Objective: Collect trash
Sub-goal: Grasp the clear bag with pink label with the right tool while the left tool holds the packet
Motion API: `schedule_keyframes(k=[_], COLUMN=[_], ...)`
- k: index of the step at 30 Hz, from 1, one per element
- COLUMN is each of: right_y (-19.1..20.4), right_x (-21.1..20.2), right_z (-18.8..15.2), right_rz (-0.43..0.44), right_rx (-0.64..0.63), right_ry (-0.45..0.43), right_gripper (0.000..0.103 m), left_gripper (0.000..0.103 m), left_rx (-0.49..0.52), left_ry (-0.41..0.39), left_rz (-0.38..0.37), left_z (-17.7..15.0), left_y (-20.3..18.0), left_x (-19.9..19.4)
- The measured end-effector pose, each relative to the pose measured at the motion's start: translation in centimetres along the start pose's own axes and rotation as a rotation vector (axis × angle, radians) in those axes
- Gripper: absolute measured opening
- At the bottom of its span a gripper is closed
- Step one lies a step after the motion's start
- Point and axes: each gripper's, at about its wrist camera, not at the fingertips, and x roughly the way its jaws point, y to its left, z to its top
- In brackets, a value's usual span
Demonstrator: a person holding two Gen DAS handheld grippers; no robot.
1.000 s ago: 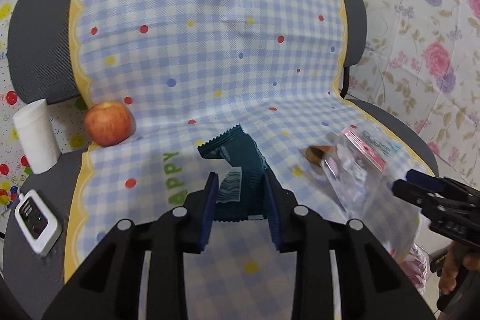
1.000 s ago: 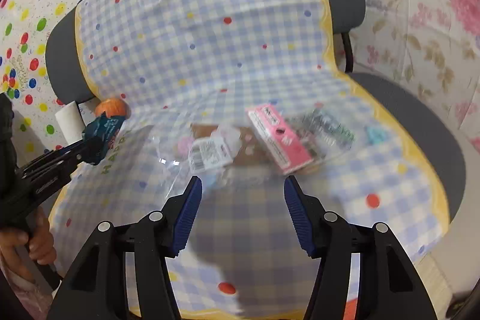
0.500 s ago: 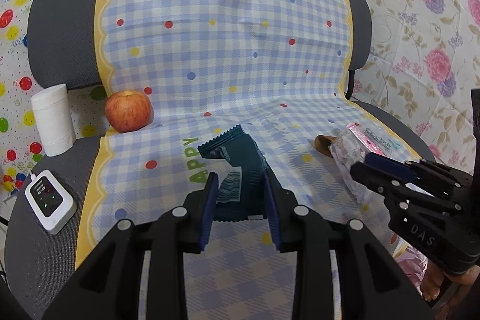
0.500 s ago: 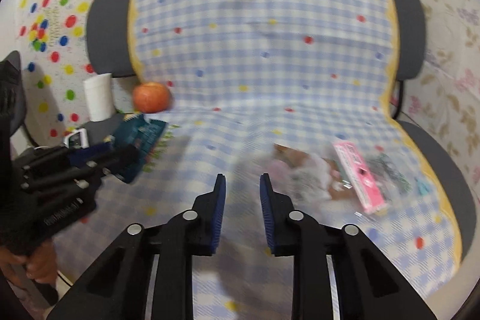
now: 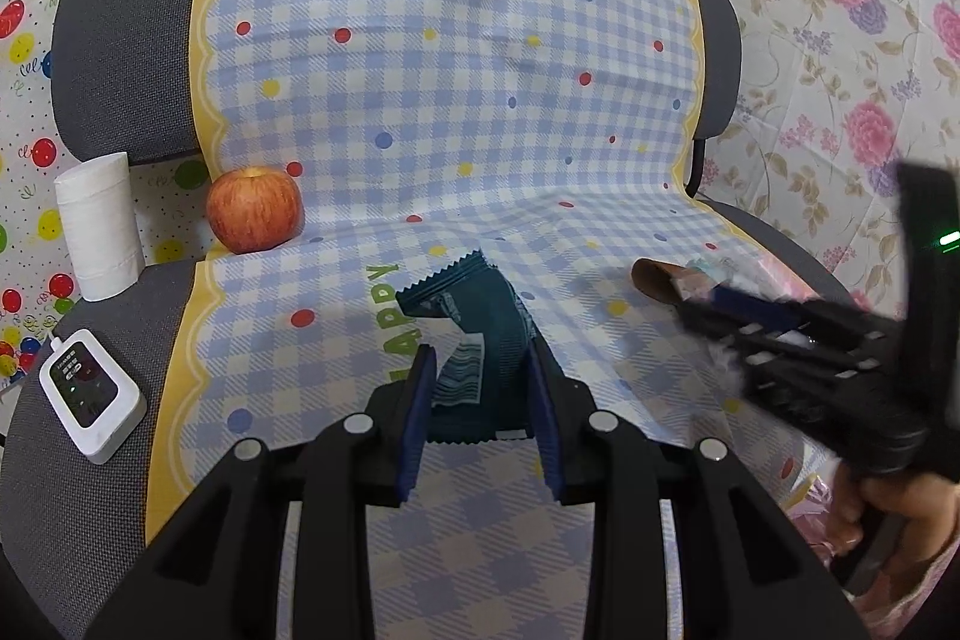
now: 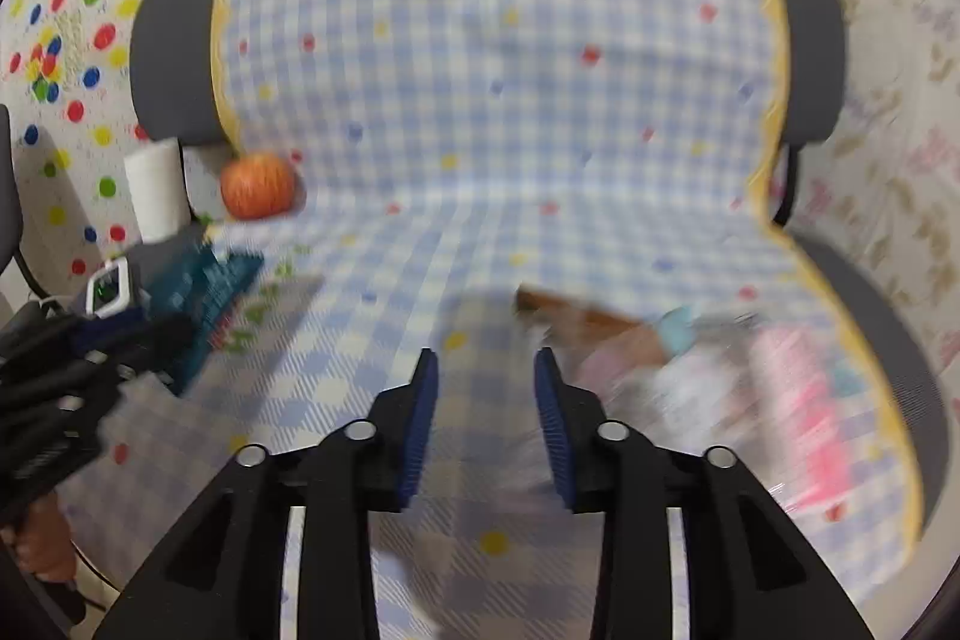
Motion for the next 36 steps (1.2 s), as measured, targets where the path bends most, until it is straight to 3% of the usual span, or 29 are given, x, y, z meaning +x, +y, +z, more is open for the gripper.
schedule_keyframes(k=[4,10,14,17,19,22,25,27,29,30,31,32,36], right_y=[-2.3,-5.2,-8.4,-10.2,-10.8,-11.3,-9.8,-9.5,-9.7,-9.9,-10.2,-10.8,-11.8], right_x=[-2.6,-2.5,-2.5,-1.7,-1.0,0.6,0.6,0.3,-0.2,-0.5,-0.9,-1.4,-4.3], right_z=[-0.2,-2.2,-3.6,-3.9,-4.1,-5.2,-5.6,-5.8,-6.1,-6.2,-6.3,-6.4,-5.9], right_rz=[-0.037,-0.073,-0.160,-0.205,-0.210,-0.134,-0.200,-0.185,-0.175,-0.170,-0.155,-0.104,-0.037], right_rx=[0.068,0.148,0.265,0.289,0.289,0.326,0.224,0.216,0.226,0.243,0.262,0.310,0.383], right_ry=[-0.035,0.007,-0.005,0.013,0.030,0.104,0.105,0.096,0.087,0.082,0.076,0.062,-0.016], right_gripper=[0.052,0.053,0.054,0.074,0.079,0.079,0.070,0.059,0.037,0.032,0.019,0.013,0.001], left_gripper=[0.029,0.030,0.030,0.030,0.030,0.030,0.030,0.030,0.030,0.030,0.030,0.030,0.030], left_rx=[0.009,0.027,0.049,0.057,0.065,0.074,0.080,0.081,0.081,0.083,0.087,0.095,0.105], left_ry=[-0.007,-0.005,-0.003,0.004,0.007,0.011,0.012,0.015,0.017,0.017,0.017,0.017,0.001], left_rz=[-0.003,-0.010,-0.005,-0.004,-0.006,-0.008,-0.007,-0.007,-0.011,-0.013,-0.012,-0.010,-0.008], left_z=[0.0,0.0,-0.2,-0.3,-0.4,-0.4,-0.4,-0.4,-0.5,-0.6,-0.6,-0.7,-0.5], left_y=[-0.4,-1.5,-2.1,-2.6,-3.0,-3.6,-4.0,-4.2,-4.5,-4.6,-4.7,-4.8,-5.0], left_x=[-0.2,-0.5,-0.8,-0.8,-0.7,-0.6,-0.5,-0.4,-0.4,-0.5,-0.6,-0.7,-1.7])
